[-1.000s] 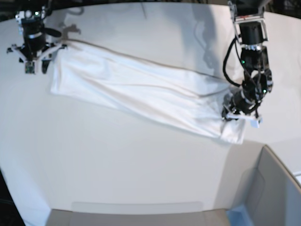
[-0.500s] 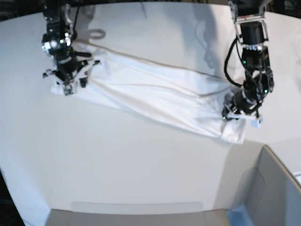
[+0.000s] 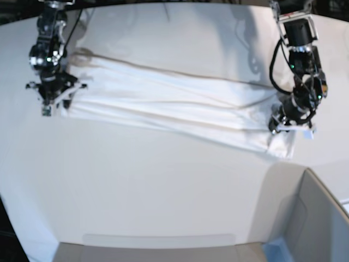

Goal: Layout the t-shirt on the table in an organized manner, then fold the t-shirt properly
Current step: 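Pull the other strip end with the right gripper to straighten it, then release the strip end and raise the right gripper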

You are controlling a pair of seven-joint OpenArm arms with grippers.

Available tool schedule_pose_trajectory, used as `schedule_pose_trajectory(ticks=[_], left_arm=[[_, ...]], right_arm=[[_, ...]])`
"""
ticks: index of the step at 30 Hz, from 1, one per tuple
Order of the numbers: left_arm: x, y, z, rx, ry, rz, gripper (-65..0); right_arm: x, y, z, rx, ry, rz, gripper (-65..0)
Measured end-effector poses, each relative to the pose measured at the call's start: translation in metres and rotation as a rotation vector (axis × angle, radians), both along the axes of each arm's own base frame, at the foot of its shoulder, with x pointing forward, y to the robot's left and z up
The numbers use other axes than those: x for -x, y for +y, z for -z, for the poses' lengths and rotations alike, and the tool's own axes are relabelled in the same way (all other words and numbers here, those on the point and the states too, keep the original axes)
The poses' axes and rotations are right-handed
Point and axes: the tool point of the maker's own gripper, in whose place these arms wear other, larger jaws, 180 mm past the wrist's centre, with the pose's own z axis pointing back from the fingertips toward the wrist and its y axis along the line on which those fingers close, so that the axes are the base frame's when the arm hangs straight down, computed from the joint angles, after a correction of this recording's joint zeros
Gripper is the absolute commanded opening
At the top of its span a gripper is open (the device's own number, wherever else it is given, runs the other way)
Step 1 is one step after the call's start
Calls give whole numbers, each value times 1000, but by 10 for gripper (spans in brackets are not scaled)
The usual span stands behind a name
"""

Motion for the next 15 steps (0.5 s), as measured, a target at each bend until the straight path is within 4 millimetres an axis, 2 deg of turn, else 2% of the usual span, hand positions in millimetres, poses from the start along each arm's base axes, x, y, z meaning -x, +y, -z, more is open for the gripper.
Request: schedule_pose_trajectory(ticks=[5,7,10,13,15], left_arm=[[3,3,0,-1,1,-5,-558],[3,3,0,-1,1,-5,-558],[2,6,-5,-33,0,-6,-558],[6,7,-14,-84,-5,-3,-557],[7,4,-28,-119,-30,15,-557]], right_arm=[[-2,4,-6,14,4,-20,-458],[-3,6,-18,38,-7,-28,-458],[-15,15,-61,72,-124,-53,-458],[-28,35,-113,39,-282,-87,-458],[-28,47,-129,-11,-336,-111,-458]])
